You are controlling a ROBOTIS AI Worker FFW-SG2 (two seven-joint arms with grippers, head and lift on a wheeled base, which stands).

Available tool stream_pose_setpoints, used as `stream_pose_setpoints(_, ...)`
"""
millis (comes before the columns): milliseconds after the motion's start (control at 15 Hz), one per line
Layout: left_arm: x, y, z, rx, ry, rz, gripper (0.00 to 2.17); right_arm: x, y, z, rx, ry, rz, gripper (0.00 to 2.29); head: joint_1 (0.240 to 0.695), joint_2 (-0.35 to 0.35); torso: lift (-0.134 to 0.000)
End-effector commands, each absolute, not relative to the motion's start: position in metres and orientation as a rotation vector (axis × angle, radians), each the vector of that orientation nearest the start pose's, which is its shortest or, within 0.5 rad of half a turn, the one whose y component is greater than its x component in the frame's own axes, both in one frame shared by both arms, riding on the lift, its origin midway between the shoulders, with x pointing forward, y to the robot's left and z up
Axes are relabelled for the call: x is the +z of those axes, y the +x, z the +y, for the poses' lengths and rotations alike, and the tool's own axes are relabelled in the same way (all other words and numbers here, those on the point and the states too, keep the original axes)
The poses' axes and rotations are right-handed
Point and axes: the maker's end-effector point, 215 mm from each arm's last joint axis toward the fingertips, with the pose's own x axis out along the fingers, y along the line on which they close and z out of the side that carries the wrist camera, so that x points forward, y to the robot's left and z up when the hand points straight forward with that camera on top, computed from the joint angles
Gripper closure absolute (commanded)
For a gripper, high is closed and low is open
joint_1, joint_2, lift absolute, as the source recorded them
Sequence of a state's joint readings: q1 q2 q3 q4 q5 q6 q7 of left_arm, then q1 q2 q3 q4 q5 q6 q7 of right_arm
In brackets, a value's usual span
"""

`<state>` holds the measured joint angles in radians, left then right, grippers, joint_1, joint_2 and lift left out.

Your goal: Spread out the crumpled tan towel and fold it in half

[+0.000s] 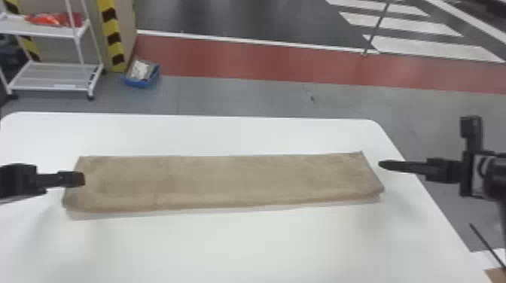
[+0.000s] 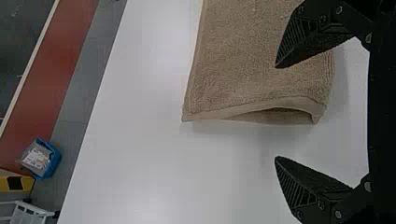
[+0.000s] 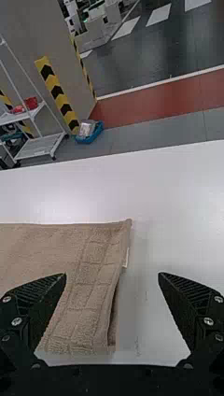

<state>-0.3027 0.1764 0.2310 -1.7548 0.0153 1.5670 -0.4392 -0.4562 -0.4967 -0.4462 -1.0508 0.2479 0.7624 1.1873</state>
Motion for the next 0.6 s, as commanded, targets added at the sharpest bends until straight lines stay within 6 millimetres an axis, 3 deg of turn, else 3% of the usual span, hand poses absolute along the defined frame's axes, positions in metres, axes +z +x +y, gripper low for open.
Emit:
stream_pose_setpoints(0,-0.4307,0.5136,0.3139,-0.115,-0.292,1.012,0.21,-0.4029,0.5416,-0.5142,0.365,0.226,0.719,0.17,0.695,-0.204,-0.124)
stream_pose_setpoints(533,-0.4284,0.5159,0.3141,-0.114,-0.289,1.008,0.21,-0.4067,0.5408,-0.5164,0.356,0.209,0.721,0.17,0.695,-0.208,-0.124)
